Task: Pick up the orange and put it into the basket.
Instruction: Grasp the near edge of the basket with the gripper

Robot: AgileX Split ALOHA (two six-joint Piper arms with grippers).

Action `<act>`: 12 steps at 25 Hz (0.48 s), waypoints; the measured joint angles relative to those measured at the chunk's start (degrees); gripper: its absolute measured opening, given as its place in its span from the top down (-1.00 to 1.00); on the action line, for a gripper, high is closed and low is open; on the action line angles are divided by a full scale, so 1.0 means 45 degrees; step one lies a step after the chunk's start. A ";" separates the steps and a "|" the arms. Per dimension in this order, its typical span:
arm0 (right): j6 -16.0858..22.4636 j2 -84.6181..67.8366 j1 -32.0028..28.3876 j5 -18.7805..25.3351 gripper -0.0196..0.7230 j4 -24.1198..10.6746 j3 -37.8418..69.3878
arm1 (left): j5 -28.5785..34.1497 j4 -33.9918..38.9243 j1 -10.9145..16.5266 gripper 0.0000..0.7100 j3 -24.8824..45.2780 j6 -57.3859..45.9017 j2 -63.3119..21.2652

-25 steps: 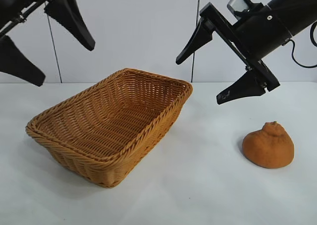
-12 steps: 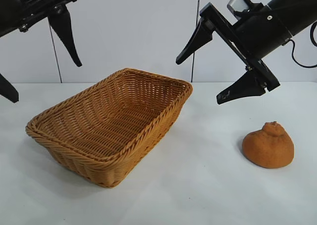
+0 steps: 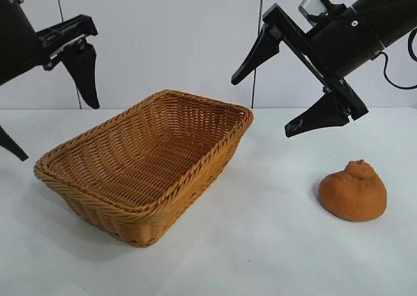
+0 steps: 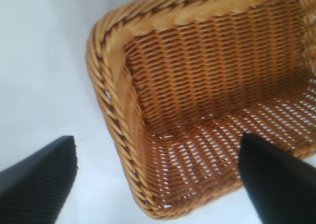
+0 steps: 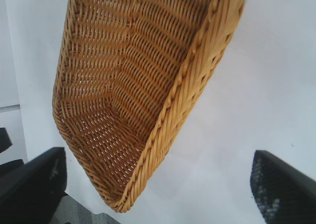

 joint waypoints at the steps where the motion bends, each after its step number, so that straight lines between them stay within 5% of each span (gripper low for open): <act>1: 0.0000 0.0000 0.0000 0.0000 -0.92 0.0000 0.0000 | -0.0115 0.0037 0.0000 -0.78 0.0168 -0.0108 0.0021; 12: 0.0000 0.0000 0.0000 -0.0010 -0.92 0.0000 0.0000 | -0.2005 0.0092 -0.0591 -0.78 0.1256 -0.0921 0.0522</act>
